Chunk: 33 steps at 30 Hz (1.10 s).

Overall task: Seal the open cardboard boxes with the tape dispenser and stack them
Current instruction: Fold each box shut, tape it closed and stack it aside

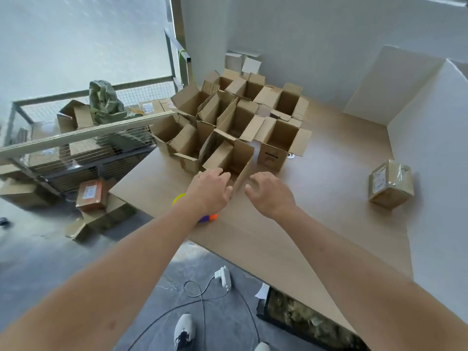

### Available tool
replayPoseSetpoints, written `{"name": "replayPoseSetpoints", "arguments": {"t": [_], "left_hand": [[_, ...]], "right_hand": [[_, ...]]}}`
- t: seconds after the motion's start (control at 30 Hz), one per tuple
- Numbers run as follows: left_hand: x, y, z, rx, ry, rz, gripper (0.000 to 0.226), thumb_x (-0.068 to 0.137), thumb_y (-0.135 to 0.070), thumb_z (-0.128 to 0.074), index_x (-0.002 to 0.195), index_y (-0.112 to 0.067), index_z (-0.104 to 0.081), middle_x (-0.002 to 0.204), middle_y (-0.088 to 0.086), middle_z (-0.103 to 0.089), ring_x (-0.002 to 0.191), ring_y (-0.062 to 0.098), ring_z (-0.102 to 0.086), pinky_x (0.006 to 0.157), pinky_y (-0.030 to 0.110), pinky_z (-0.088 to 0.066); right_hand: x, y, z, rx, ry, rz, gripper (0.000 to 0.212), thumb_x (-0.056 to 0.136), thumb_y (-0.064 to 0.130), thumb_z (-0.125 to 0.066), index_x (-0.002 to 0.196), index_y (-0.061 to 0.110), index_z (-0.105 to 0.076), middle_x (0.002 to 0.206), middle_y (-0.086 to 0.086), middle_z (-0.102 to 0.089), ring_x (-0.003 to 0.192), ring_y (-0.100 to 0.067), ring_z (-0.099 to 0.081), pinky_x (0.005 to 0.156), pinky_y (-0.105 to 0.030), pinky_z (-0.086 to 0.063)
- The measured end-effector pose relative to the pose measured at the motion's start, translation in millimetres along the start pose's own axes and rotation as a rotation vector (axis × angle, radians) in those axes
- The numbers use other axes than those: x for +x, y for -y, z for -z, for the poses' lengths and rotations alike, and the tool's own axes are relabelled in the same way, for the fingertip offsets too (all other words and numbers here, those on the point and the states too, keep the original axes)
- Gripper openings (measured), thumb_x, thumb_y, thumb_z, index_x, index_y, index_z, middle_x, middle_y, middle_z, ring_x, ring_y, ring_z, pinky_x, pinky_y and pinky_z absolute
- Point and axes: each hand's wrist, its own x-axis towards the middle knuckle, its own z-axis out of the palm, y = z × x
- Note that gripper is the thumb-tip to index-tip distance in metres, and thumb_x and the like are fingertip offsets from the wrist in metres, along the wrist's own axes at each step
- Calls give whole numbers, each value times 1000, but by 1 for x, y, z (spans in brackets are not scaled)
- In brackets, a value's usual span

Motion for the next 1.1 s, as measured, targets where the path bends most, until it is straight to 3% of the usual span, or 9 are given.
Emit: {"name": "replayPoseSetpoints", "arguments": {"t": [0.27,0.67,0.83,0.93,1.1], "left_hand": [[12,85,-14,43,71,-68,42,103,-38,-43,136,-14,-57,141,10,-55,127,29,-53,106,46,-43],[83,109,-47,3,182,-79,40,102,-37,-45,133,-16,-57,140,7,-54,122,30,-54,102,46,-45],[118,113,-64,5,234,-63,42,104,-36,-47,140,-15,-54,153,13,-44,136,31,-46,109,47,-41],[135,113,-72,-8,237,-80,46,105,-36,-47,146,-15,-52,157,14,-40,141,30,-42,112,46,-40],[152,110,-82,-33,285,-79,50,106,-37,-47,152,-17,-46,162,15,-33,148,31,-35,118,47,-37]], "right_hand": [[26,53,-50,29,60,-110,44,97,47,-46,132,25,-61,138,1,-58,126,-21,-55,103,-41,-47],[99,30,-84,160,30,-264,43,100,41,-49,138,22,-58,142,-1,-51,123,-25,-56,100,-40,-49],[140,12,-104,228,32,-365,47,100,44,-50,143,25,-52,143,-1,-44,121,-26,-56,92,-38,-50],[157,4,-116,258,77,-424,49,100,43,-52,144,23,-49,144,-2,-42,120,-27,-57,95,-40,-51],[163,-2,-130,297,40,-435,44,101,25,-57,144,18,-52,139,0,-48,116,-23,-59,89,-31,-47]]}}
